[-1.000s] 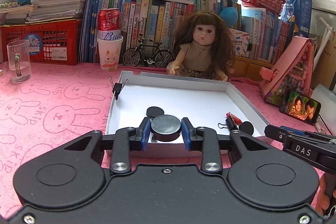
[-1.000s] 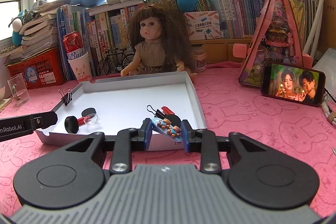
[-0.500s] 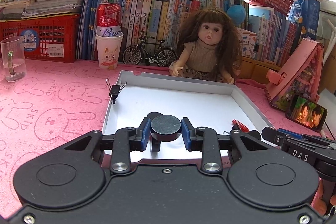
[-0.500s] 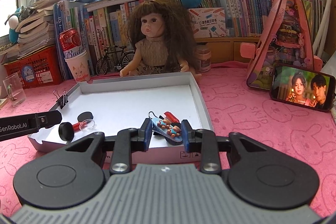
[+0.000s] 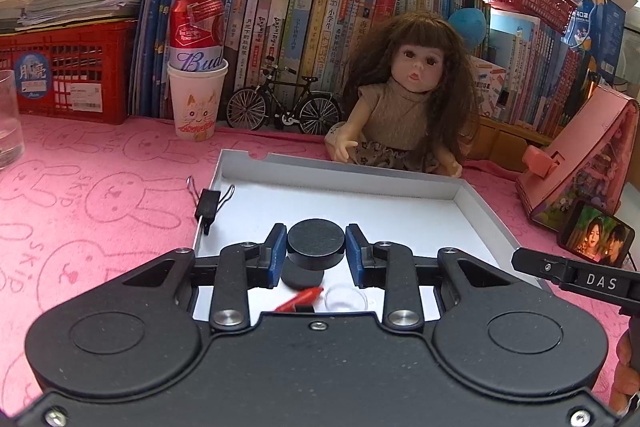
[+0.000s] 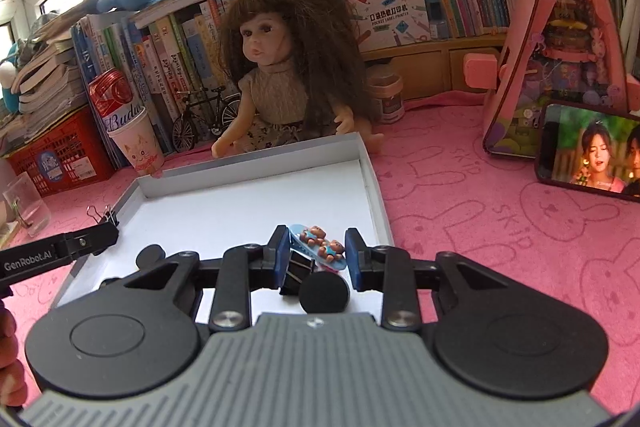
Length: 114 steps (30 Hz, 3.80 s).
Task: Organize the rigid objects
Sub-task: 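Lower and open left tool to drop the black disc while right tool releases the hair clip, then lift both open tools out of the tray toward the items on the cloth, then close left tool on the brown nut while right tool approaches the blue beaded hair clip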
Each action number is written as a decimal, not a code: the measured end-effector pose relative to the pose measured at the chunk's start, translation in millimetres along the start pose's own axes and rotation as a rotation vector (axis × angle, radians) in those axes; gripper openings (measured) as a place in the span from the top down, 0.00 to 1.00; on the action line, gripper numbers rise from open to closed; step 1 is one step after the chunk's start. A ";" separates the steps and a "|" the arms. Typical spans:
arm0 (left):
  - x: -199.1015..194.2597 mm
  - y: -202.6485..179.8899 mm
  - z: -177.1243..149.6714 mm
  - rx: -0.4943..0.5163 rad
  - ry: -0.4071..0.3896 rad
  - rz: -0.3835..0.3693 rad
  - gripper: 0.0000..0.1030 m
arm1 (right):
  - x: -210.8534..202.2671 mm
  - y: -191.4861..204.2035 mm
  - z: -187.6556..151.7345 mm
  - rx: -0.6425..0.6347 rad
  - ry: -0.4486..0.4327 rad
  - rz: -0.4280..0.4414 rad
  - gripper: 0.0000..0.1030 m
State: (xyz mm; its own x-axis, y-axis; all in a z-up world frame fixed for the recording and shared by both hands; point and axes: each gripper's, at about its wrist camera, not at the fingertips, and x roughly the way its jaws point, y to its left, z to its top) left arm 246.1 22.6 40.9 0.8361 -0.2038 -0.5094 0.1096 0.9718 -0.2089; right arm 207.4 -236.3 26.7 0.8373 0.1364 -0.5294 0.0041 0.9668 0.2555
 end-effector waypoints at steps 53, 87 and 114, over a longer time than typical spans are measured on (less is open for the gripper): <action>-10.5 -9.9 -13.3 0.033 0.001 0.026 0.25 | -8.1 4.4 -10.8 -0.038 -0.068 0.050 0.25; -134.2 -41.8 -79.9 0.204 -0.022 -0.144 0.20 | -87.0 14.9 -64.2 -0.167 -0.038 0.152 0.13; -159.1 -51.9 -151.8 0.307 0.154 -0.329 0.54 | -100.2 15.5 -95.7 -0.292 0.070 0.280 0.24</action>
State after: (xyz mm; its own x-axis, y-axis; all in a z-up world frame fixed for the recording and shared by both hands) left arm 25.8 -13.4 6.0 0.6435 -0.4995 -0.5800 0.5287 0.8380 -0.1351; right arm 71.3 -214.3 6.3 0.7445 0.4075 -0.5288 -0.3823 0.9096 0.1627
